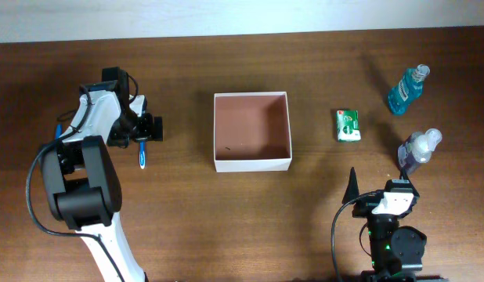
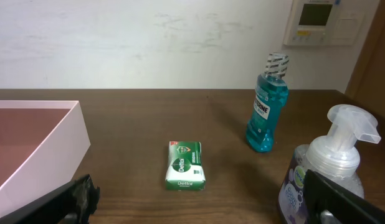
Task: Pack container
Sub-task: 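Lower the left gripper and close it on the toothbrush handle, then lift the toothbrush and carry it right over the pink box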
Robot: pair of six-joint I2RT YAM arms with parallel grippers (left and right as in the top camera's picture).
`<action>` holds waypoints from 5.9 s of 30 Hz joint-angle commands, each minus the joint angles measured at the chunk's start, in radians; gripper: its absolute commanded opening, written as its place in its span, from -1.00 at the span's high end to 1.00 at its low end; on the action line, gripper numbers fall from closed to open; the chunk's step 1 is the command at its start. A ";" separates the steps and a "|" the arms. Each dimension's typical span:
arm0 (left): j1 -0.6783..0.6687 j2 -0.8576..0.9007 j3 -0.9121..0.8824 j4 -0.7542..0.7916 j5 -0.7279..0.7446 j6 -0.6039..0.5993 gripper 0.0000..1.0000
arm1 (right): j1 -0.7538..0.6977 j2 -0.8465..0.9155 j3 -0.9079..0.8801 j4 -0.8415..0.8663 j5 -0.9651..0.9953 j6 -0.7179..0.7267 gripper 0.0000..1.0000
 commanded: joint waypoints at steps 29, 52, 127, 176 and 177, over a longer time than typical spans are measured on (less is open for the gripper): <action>-0.003 0.043 -0.014 0.031 0.021 0.008 -0.91 | 0.008 -0.007 -0.005 -0.007 0.002 0.001 -0.97; -0.003 0.093 -0.014 -0.034 0.020 -0.001 -0.91 | 0.008 -0.007 -0.005 -0.007 0.002 0.001 -0.97; -0.118 0.093 0.716 -0.681 0.106 -0.092 0.98 | 0.008 -0.007 -0.005 -0.007 0.002 0.001 -0.97; -0.599 0.124 0.755 -0.671 -0.108 -0.345 0.98 | 0.008 -0.007 -0.005 -0.007 0.002 0.001 -0.97; -0.602 0.130 0.755 -0.670 -0.108 -0.335 0.98 | 0.008 -0.007 -0.005 -0.007 0.002 0.001 -0.97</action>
